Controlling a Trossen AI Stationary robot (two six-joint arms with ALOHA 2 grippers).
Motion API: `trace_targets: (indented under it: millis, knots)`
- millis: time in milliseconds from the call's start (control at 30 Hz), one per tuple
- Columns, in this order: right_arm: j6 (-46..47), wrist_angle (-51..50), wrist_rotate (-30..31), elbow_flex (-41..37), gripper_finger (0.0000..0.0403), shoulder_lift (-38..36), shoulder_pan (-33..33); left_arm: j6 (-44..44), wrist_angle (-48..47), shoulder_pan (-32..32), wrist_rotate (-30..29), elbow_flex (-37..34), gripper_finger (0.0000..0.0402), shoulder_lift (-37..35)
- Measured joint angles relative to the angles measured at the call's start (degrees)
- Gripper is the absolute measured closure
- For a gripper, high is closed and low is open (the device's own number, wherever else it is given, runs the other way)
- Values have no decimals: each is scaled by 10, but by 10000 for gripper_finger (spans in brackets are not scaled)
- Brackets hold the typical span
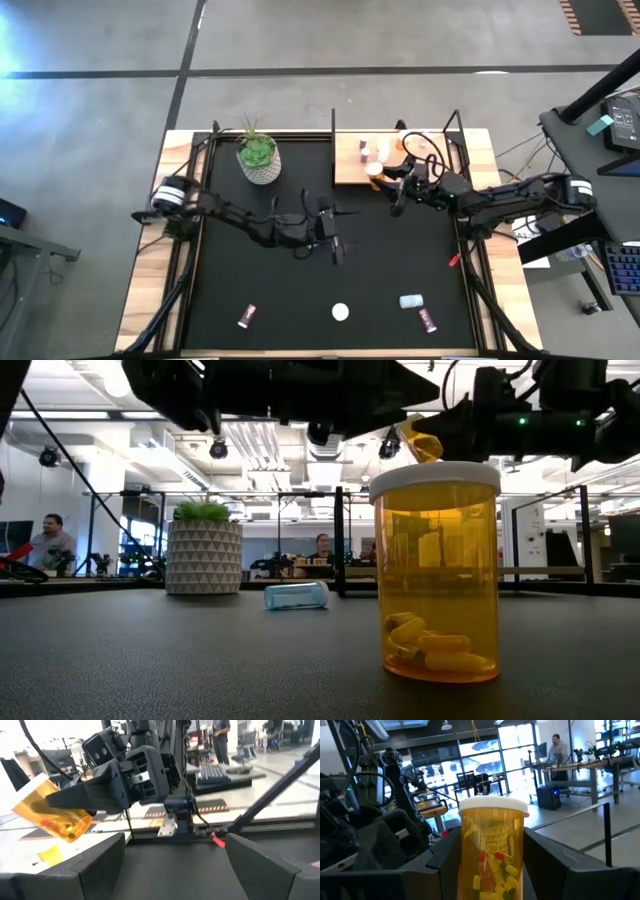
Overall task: Pick and place medicine bottles onto shelf by color
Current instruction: Put the left orange pill bottle on the shelf aligned with the other orange pill bottle
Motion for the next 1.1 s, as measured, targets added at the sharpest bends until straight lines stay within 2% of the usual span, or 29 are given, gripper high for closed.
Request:
trace_targets:
  millis: [433, 533, 667, 733, 933, 1100]
  knots:
    - [-9, -11, -1, 30, 223, 35, 1, -3, 4, -11, -2, 17, 75, 24]
    - [-6, -16, -8, 33, 223, 35, 1, -24, 4, -10, -31, 17, 75, 24]
    - [-1, -16, -67, 43, 223, 34, 1, -61, 5, -5, -126, 17, 75, 21]
    - [-1, -16, -96, 50, 223, 35, 1, -61, 14, 1, -152, 17, 75, 20]
    - [2, -16, -183, 69, 223, 35, 5, -62, 58, 23, -138, 17, 75, 19]
    - [-5, -22, -196, 85, 223, 36, 22, -107, 69, 47, -34, 20, 75, 19]
